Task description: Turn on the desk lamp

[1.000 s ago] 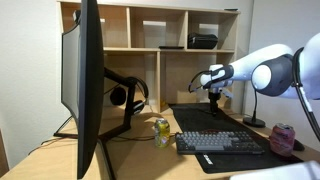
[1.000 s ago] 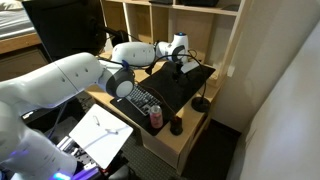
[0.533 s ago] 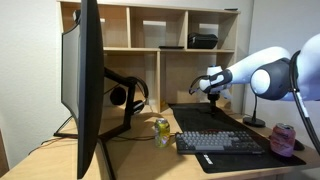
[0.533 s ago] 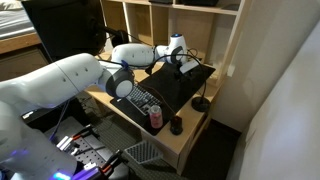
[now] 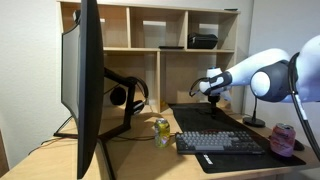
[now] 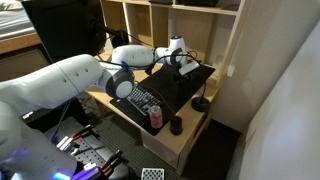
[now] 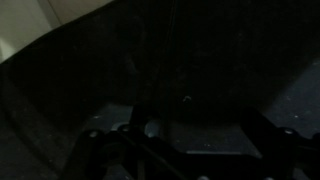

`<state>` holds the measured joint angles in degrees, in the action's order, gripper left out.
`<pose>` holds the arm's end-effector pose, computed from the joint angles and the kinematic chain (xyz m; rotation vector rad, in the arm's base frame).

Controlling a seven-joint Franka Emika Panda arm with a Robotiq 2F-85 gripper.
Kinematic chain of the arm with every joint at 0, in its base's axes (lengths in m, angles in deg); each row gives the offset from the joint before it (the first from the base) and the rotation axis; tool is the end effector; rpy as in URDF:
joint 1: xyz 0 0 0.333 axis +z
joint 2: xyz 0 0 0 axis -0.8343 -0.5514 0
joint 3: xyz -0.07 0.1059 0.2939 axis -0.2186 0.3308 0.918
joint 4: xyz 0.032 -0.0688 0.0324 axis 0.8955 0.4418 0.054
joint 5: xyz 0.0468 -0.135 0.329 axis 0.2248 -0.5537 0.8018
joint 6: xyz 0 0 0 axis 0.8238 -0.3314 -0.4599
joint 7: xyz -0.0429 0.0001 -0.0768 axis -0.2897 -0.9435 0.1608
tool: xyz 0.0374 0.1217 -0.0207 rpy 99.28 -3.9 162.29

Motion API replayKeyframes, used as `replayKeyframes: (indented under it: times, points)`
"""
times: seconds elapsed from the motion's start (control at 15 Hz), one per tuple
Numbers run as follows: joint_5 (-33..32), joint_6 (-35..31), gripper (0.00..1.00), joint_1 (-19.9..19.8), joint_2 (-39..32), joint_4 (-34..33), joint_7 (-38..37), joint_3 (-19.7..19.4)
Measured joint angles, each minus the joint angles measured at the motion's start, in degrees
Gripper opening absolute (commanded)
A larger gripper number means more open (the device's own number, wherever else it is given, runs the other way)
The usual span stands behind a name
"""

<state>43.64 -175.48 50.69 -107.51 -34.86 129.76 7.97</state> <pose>0.7923 -0.0938 0.1417 2.4454 1.4936 0.1020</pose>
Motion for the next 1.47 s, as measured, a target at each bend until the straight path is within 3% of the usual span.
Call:
replayKeyframes:
  times: [0.33, 0.6, 0.8, 1.07, 1.47]
  points:
    - [-0.5, -4.1, 1.0, 0.3, -0.2, 1.3, 0.6, -0.4]
    - [2.6, -4.4, 1.0, -0.4, -0.2, 1.3, 2.8, -0.1]
    - [6.7, -4.0, 1.0, -1.6, -0.2, 1.3, 5.1, 2.3]
    - [11.9, 0.1, 1.0, -2.6, -0.2, 0.9, 8.4, 5.9]
    - [13.6, 9.5, 1.0, -3.0, 0.3, 0.4, 8.3, 7.2]
